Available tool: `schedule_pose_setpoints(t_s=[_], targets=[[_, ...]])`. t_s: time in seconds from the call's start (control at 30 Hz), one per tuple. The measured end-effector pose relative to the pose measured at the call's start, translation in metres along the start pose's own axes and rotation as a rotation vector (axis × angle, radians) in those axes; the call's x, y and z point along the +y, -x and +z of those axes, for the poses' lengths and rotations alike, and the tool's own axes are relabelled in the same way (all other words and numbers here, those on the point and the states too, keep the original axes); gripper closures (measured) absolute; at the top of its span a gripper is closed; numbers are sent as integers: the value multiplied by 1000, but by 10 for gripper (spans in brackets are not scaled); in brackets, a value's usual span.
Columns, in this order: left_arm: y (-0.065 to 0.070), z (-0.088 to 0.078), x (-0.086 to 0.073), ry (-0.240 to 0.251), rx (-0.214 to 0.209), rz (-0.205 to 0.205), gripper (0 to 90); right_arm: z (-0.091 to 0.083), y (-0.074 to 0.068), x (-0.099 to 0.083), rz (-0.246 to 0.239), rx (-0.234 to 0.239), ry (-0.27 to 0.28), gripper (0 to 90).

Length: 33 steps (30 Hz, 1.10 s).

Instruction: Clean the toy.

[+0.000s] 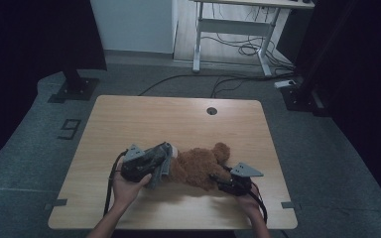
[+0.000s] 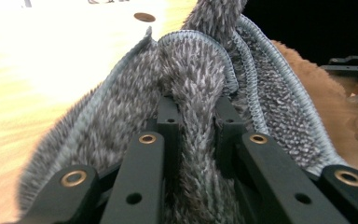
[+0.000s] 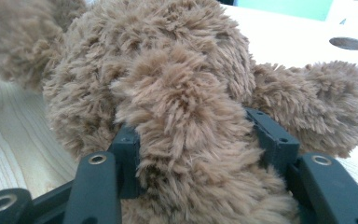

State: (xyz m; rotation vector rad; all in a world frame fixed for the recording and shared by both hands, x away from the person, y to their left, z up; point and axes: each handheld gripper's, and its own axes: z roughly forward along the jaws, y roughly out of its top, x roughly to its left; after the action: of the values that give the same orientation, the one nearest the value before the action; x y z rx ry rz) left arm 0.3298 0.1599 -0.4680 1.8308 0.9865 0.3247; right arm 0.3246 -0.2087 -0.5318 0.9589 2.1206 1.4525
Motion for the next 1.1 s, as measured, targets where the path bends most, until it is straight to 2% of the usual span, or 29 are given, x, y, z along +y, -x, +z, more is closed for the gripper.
schedule_pose_setpoints(t_s=[0.1,0.17,0.33,0.43,0.57,0.67,0.77,0.83,0.9,1.1], targets=[[-4,-4,-2,3,-2,-20,770,0,0,0,0,-2,-2,459],[-2,-4,2,11,-16,-22,769,0,-1,0,0,-5,0,461],[24,7,22,14,-47,35,766,-1,-2,1,-6,-16,3,467],[44,23,38,6,-82,70,765,-1,-2,1,-10,-19,7,470],[74,53,54,-29,-152,112,764,-1,-2,1,-13,-20,10,471],[98,77,57,-78,-195,149,763,-1,-2,0,-13,-19,9,472],[115,98,50,-134,-216,173,759,-1,-2,0,-9,-20,6,472],[118,104,44,-144,-206,176,759,-2,-1,0,-9,-23,3,474],[115,103,41,-139,-203,170,764,-2,-1,0,-13,-22,0,475],[101,89,33,-104,-180,150,775,-1,-4,1,-29,-20,-3,476]])
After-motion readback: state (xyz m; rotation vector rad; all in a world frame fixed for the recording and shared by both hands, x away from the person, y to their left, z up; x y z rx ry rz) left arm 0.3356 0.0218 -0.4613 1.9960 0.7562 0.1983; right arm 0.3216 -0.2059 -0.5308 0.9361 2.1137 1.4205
